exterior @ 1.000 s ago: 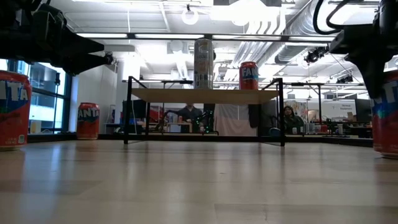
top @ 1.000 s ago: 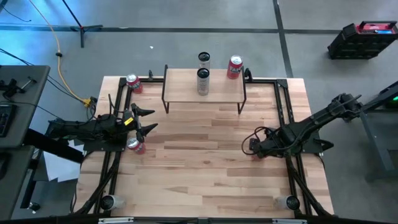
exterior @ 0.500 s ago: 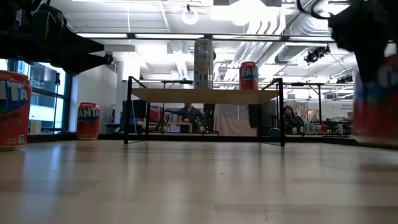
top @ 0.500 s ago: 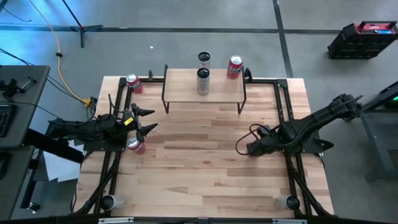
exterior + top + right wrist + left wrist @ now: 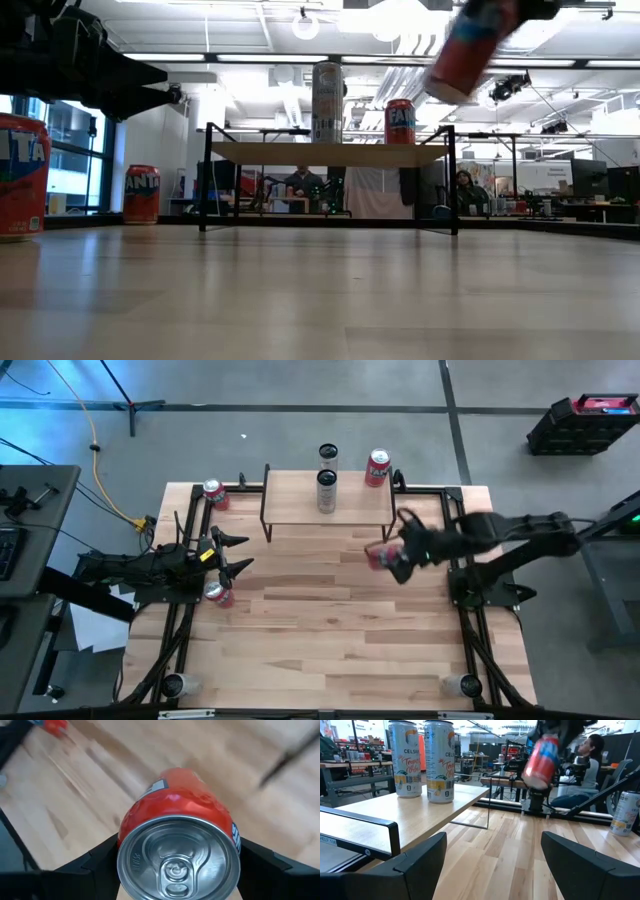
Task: Place canned beverage on shelf
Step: Put the right red soda can aligned with the other red soda can on the shelf
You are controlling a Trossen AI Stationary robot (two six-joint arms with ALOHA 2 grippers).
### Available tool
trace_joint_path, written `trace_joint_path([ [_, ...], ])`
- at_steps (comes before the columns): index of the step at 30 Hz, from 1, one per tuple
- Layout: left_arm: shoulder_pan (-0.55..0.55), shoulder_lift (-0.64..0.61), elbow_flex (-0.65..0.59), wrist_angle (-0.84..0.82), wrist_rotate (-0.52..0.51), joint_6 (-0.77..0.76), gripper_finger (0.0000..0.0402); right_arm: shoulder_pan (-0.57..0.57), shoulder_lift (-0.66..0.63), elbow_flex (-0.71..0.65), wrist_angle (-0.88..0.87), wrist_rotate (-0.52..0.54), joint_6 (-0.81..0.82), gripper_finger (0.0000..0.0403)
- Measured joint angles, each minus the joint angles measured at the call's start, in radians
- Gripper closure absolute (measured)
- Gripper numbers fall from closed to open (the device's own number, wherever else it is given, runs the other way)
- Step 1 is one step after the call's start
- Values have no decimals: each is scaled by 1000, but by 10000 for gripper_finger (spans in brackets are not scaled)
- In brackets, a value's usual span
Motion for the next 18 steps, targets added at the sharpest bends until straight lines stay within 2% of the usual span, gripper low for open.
trace_joint_path([
  [12, 0, 0, 0, 0, 0, 0, 88, -331, 353, 541, -233, -18, -790, 116],
  [18, 0, 0, 0, 0, 0, 0, 88, -479, 511, 747, -361, -177, -1078, 116],
])
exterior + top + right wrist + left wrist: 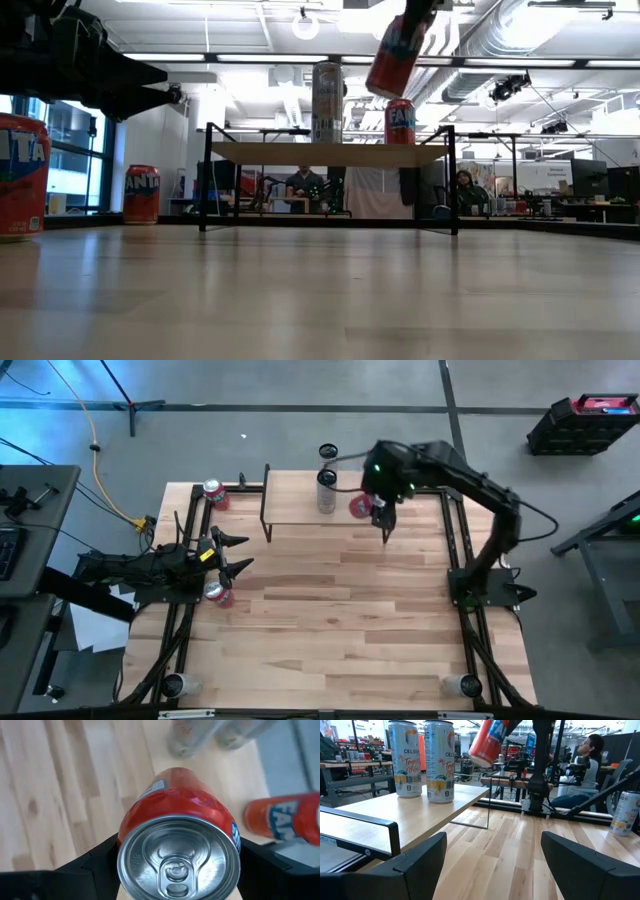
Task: Place canned beverage on shelf
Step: Put the right red soda can aligned with the other red soda can on the shelf
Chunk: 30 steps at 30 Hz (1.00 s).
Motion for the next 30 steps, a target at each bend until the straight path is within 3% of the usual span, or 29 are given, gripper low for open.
trace_joint_path([
  [3, 0, 0, 0, 0, 0, 0, 88, -53, 43, 49, -3, -50, -68, 116],
  [6, 0, 0, 0, 0, 0, 0, 88, -117, 33, 33, -6, -170, -79, 116],
  [13, 0, 0, 0, 0, 0, 0, 88, -183, 18, 10, -2, -155, -127, 116],
  [21, 0, 0, 0, 0, 0, 0, 88, -178, 30, 8, 32, -254, -224, 116],
  [30, 0, 0, 0, 0, 0, 0, 88, -193, 40, 7, -9, -228, -250, 116],
])
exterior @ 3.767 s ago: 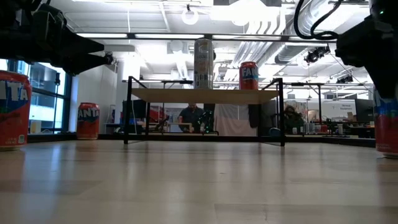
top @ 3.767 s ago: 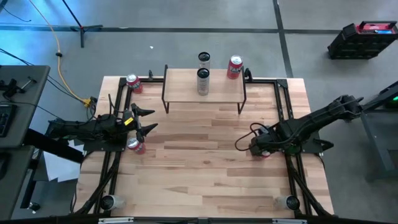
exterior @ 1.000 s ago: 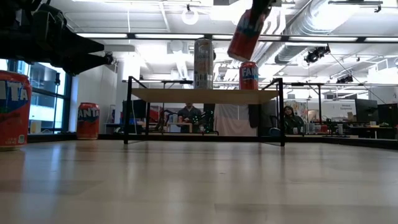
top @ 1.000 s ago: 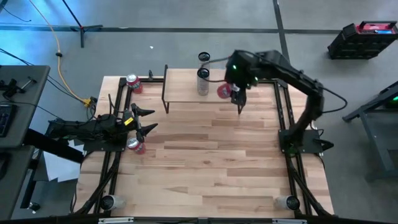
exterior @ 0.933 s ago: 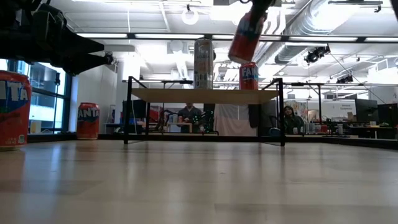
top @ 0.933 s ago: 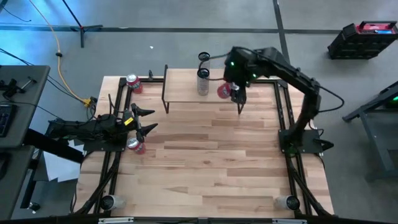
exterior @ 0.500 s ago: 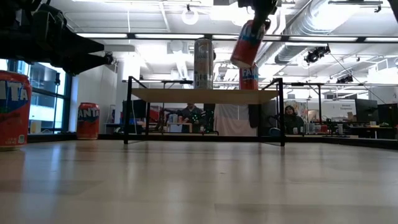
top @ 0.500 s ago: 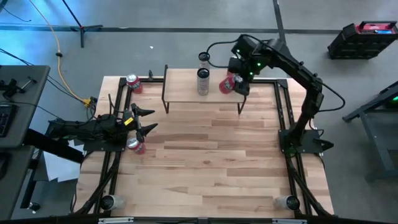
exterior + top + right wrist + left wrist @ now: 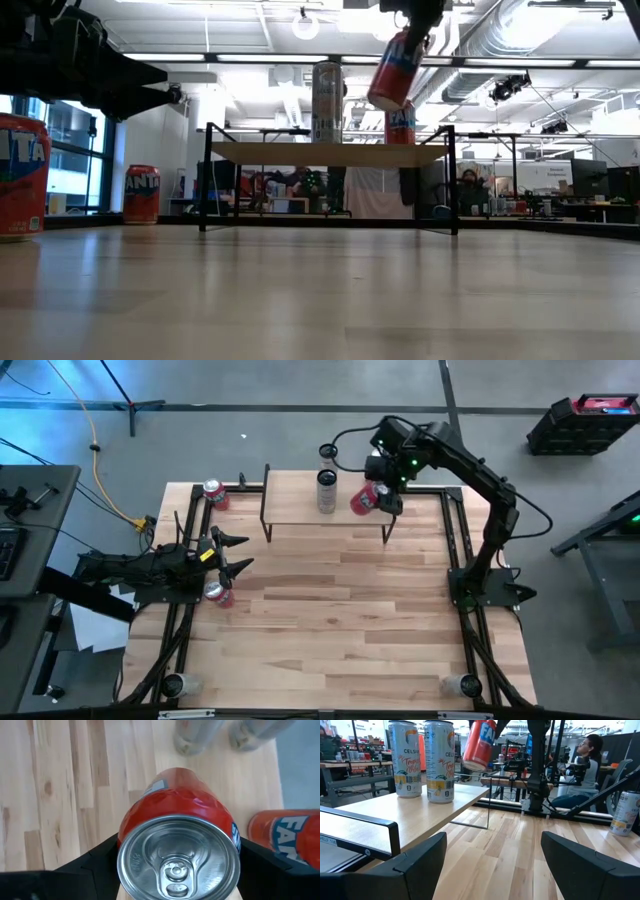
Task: Place canned beverage on shelf
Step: Put the right red soda can aligned with the other red soda can on the shelf
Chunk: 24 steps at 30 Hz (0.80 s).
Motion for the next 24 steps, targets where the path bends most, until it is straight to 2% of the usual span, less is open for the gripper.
trace_joint_path([
  [6, 0, 0, 0, 0, 0, 0, 88, -34, 30, -30, 4, 50, -1, 116],
  [14, 0, 0, 0, 0, 0, 0, 88, -78, 30, -147, 0, 51, 17, 116],
  [24, 0, 0, 0, 0, 0, 0, 88, -79, 23, -148, 4, 46, 47, 107],
])
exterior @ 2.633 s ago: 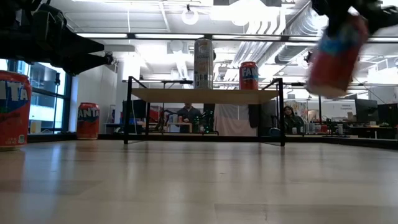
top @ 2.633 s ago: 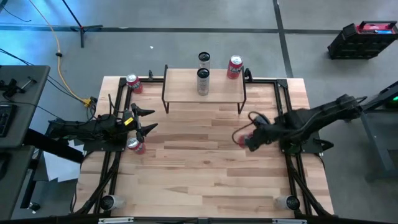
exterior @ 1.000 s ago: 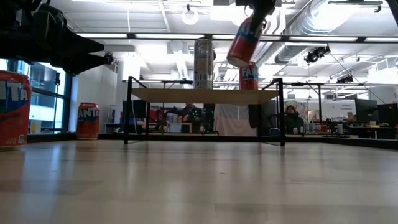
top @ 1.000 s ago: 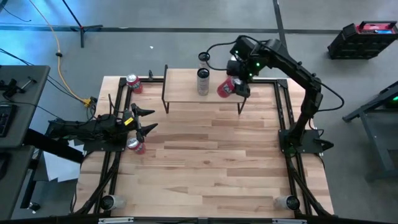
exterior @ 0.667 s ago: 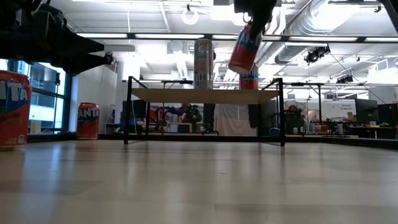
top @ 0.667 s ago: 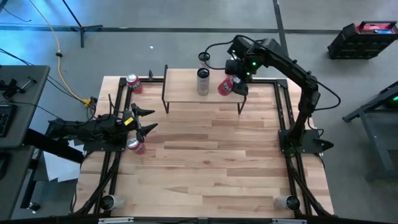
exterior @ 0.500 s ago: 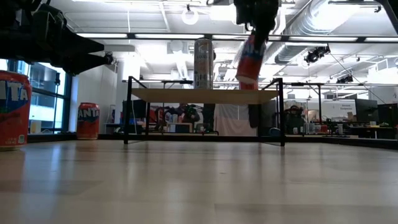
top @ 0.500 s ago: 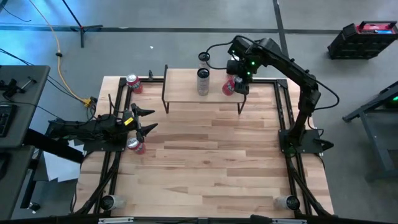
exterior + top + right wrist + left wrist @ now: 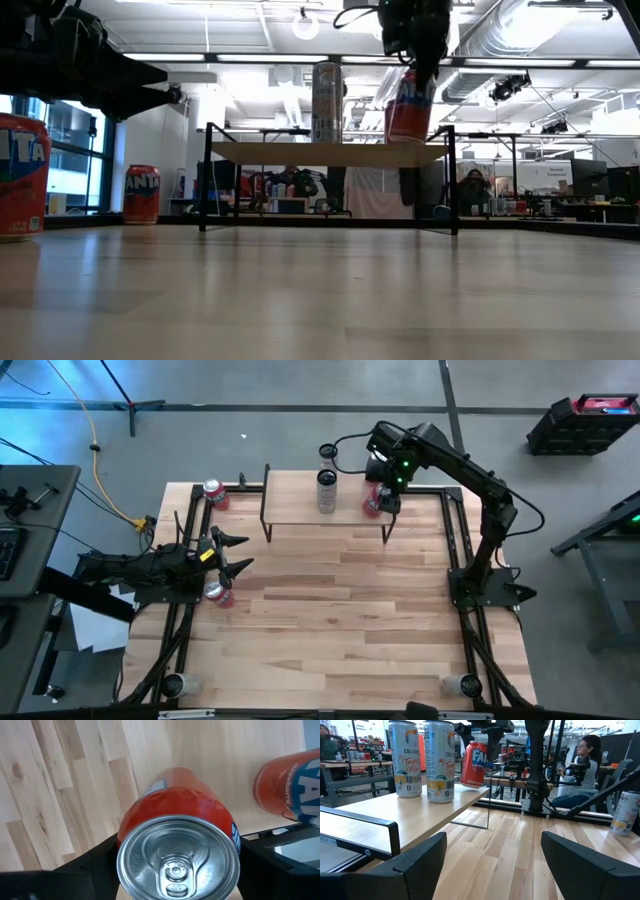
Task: Place canned beverage on shelf
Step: Put the right red soda can aligned with the other red soda can on the shelf
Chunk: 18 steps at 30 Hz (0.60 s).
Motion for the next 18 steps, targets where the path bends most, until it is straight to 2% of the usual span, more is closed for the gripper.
trace_joint_path([
  [7, 0, 0, 0, 0, 0, 0, 88, 2, -2, 1, 33, 14, 24, 68],
  [18, 0, 0, 0, 0, 0, 0, 88, 3, -3, 1, 39, 75, 32, 61],
])
